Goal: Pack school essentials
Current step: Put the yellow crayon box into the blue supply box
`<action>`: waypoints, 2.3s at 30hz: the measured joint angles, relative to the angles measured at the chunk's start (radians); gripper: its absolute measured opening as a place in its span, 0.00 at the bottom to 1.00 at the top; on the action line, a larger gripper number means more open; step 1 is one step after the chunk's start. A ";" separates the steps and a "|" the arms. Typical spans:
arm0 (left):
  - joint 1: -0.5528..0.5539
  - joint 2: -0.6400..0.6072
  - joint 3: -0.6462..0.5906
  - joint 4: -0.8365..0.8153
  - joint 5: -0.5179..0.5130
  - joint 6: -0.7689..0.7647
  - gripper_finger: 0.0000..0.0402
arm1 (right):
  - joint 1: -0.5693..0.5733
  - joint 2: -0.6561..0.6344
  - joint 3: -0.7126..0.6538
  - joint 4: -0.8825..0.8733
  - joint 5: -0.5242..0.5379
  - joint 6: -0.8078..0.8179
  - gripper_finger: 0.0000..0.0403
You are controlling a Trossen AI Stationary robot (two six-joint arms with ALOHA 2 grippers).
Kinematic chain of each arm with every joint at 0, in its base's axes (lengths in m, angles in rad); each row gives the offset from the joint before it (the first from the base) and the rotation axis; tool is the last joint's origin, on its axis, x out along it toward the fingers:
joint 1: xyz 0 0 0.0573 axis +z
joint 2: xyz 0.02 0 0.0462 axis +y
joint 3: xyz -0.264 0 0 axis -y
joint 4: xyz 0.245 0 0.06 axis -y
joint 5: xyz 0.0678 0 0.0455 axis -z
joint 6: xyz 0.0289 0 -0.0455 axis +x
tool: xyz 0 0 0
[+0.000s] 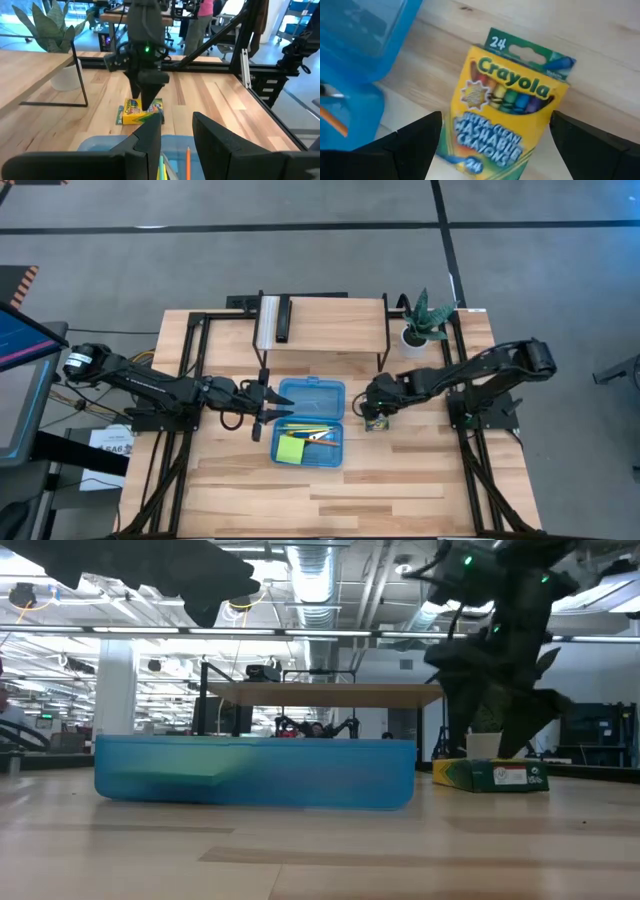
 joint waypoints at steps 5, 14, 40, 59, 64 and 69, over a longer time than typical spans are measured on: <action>0.000 0.000 0.000 -0.003 0.000 0.000 0.24 | -0.019 0.050 0.000 0.019 -0.036 -0.021 0.98; 0.000 0.000 0.000 0.000 0.000 0.000 0.24 | -0.041 0.086 0.002 0.092 -0.071 -0.021 0.98; 0.000 0.000 0.000 -0.001 0.000 0.001 0.25 | -0.079 0.080 0.003 -0.093 -0.106 -0.108 0.98; 0.000 0.000 0.000 -0.001 0.000 -0.004 0.24 | -0.015 0.037 0.095 -0.182 -0.052 -0.096 0.98; 0.000 0.000 0.000 -0.001 0.000 -0.005 0.24 | -0.016 0.037 0.095 -0.197 -0.024 -0.080 0.98; 0.000 0.000 0.000 -0.001 0.000 -0.006 0.24 | -0.011 0.037 0.095 -0.174 -0.020 -0.073 0.98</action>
